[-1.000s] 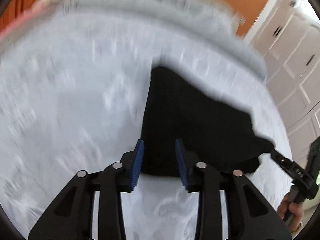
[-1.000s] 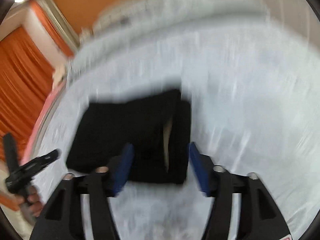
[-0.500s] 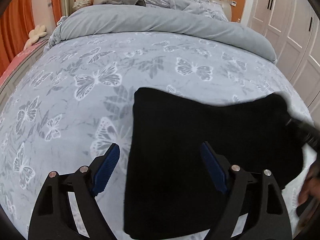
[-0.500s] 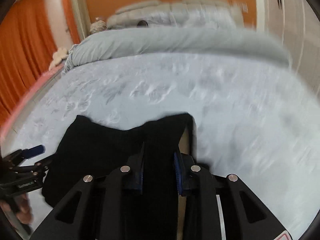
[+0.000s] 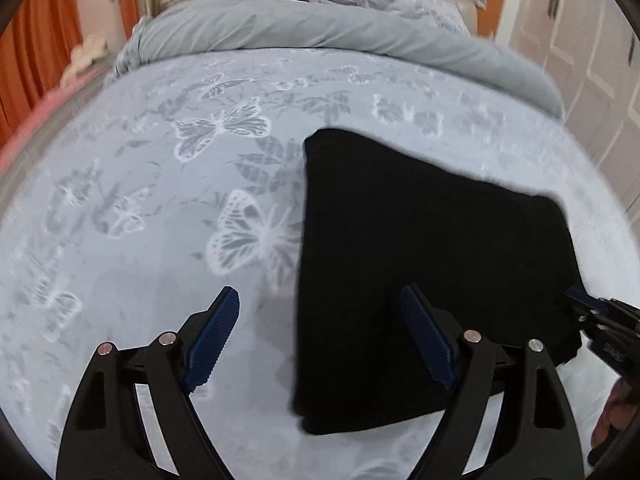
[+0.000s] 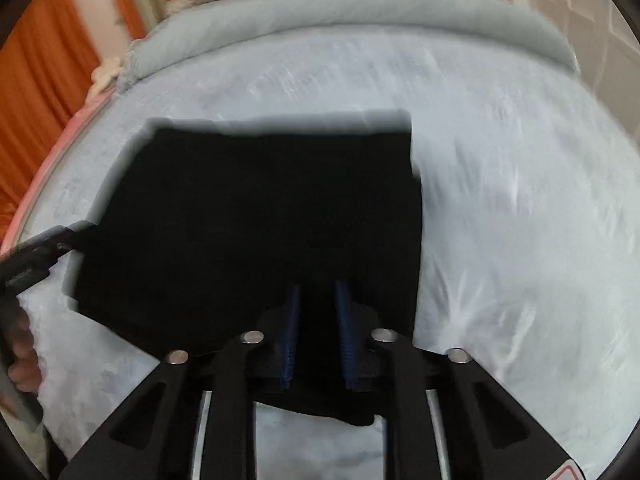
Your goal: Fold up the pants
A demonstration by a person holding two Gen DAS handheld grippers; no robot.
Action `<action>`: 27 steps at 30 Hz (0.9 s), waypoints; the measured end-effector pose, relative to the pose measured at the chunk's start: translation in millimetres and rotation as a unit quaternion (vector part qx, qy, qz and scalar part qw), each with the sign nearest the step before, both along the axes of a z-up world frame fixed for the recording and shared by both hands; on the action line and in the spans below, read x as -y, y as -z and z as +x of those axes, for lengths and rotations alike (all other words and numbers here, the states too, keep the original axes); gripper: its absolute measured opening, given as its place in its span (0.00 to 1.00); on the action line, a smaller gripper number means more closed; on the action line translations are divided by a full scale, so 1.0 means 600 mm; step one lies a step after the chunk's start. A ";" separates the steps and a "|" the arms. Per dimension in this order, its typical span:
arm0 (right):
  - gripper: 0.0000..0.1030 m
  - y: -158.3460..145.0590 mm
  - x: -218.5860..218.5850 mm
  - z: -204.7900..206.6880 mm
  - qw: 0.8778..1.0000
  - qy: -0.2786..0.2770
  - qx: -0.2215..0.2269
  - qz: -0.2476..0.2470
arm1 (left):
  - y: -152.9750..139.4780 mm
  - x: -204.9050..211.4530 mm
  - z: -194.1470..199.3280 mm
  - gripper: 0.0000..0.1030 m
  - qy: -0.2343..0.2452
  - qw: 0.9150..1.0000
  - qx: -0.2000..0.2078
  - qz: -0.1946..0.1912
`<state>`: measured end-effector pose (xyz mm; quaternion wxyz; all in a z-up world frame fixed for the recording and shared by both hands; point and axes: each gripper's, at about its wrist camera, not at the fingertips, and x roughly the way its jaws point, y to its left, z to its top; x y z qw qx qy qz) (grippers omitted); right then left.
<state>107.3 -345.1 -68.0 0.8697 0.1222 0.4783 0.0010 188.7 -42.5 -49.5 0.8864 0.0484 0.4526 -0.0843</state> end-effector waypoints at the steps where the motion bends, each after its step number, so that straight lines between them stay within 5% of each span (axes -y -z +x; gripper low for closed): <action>1: 0.06 -0.021 0.000 -0.003 1.000 0.013 -0.003 -0.001 | 0.003 -0.001 -0.005 0.79 0.003 1.000 0.002 0.005; 4: 0.14 -0.092 -0.022 -0.049 0.997 0.003 0.074 -0.016 | 0.000 -0.014 -0.024 0.79 0.012 1.000 0.002 -0.005; 7: 0.17 -0.010 -0.009 -0.044 0.999 0.013 -0.014 -0.026 | 0.010 -0.036 -0.035 0.81 0.011 1.000 -0.018 -0.021; 8: 0.17 -0.011 0.000 -0.055 1.000 0.017 -0.008 -0.008 | 0.013 -0.047 -0.040 0.81 0.014 0.999 -0.029 -0.039; 10: 0.63 -0.035 0.003 -0.071 0.999 0.017 0.011 -0.026 | 0.015 -0.072 -0.052 0.84 0.022 0.995 -0.053 -0.084; 11: 0.95 -0.038 0.001 -0.084 0.999 0.016 0.028 -0.040 | 0.017 -0.082 -0.059 0.87 0.025 0.993 -0.061 -0.099; 13: 0.93 -0.024 -0.013 -0.092 0.998 -0.003 0.016 -0.067 | 0.027 -0.093 -0.074 0.87 0.030 0.992 -0.073 -0.100; 16: 0.66 0.014 -0.031 -0.071 0.994 -0.042 -0.019 -0.099 | 0.050 -0.070 -0.079 0.85 0.052 0.995 -0.069 -0.040; 17: 0.42 0.030 -0.038 -0.059 0.993 -0.056 -0.032 -0.100 | 0.056 -0.059 -0.076 0.75 0.054 0.996 -0.066 -0.034; 20: 0.13 0.003 -0.021 -0.051 0.997 -0.031 -0.008 -0.071 | 0.074 -0.034 -0.057 0.36 0.056 0.996 -0.071 -0.022; 22: 0.12 -0.043 -0.007 -0.068 0.997 -0.015 0.042 -0.060 | 0.052 -0.037 -0.065 0.26 0.051 0.996 -0.057 -0.050; 23: 0.12 -0.041 0.003 -0.065 0.997 -0.010 0.043 -0.071 | 0.041 -0.038 -0.072 0.31 0.052 0.997 -0.037 -0.045; 25: 0.13 0.043 0.028 -0.043 0.997 -0.008 -0.052 -0.063 | 0.051 -0.036 -0.076 0.49 0.056 0.998 -0.027 -0.017; 27: 0.22 0.022 0.034 -0.056 0.998 -0.010 -0.035 -0.055 | 0.073 -0.042 -0.074 0.49 0.053 0.997 -0.060 -0.017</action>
